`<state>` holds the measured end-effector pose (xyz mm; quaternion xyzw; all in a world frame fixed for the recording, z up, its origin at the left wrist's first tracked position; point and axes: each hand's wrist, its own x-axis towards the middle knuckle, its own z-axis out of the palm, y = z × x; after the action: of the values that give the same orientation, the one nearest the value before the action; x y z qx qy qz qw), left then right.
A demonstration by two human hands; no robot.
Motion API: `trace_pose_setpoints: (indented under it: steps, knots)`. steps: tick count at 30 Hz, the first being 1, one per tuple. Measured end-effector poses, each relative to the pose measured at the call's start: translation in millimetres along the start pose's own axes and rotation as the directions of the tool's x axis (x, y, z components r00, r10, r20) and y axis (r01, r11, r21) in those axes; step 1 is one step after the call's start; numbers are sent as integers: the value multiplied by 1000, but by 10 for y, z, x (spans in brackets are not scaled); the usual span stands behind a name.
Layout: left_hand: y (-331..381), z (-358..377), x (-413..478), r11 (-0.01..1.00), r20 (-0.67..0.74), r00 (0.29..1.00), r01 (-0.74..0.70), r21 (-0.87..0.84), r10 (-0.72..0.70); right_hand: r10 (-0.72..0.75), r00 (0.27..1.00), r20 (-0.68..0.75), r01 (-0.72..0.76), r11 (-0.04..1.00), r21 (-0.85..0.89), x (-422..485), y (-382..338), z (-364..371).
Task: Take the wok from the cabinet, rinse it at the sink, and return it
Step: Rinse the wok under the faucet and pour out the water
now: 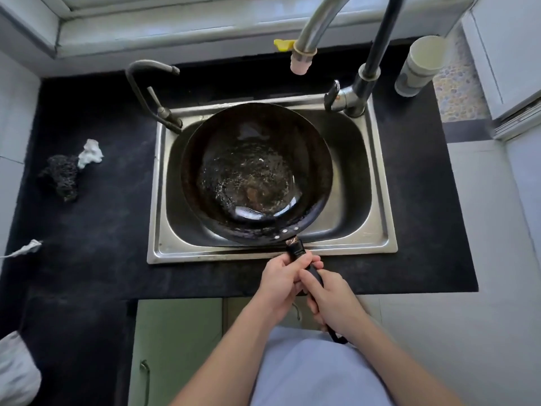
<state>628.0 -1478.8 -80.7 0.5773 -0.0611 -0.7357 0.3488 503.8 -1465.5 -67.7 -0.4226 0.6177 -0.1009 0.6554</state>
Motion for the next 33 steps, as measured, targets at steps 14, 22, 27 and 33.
trace_pose_setpoints:
  steps: [14,22,27,33]
  knots:
    - [148,102,24,998,-35,999,-26,-54,24,6,1000,24,-6,1000,14,90,-187,-83]
    - [158,-23,-91,957,30,999,-13,-291,22,-102,991,89,105,994,-26,41,-223,4]
    - [129,3,-23,955,58,998,29,-296,-12,-110,994,10,110,980,-166,32,-195,-45]
    - [112,94,47,964,92,995,54,-261,-31,-170,982,-81,133,931,-339,48,-135,-122]
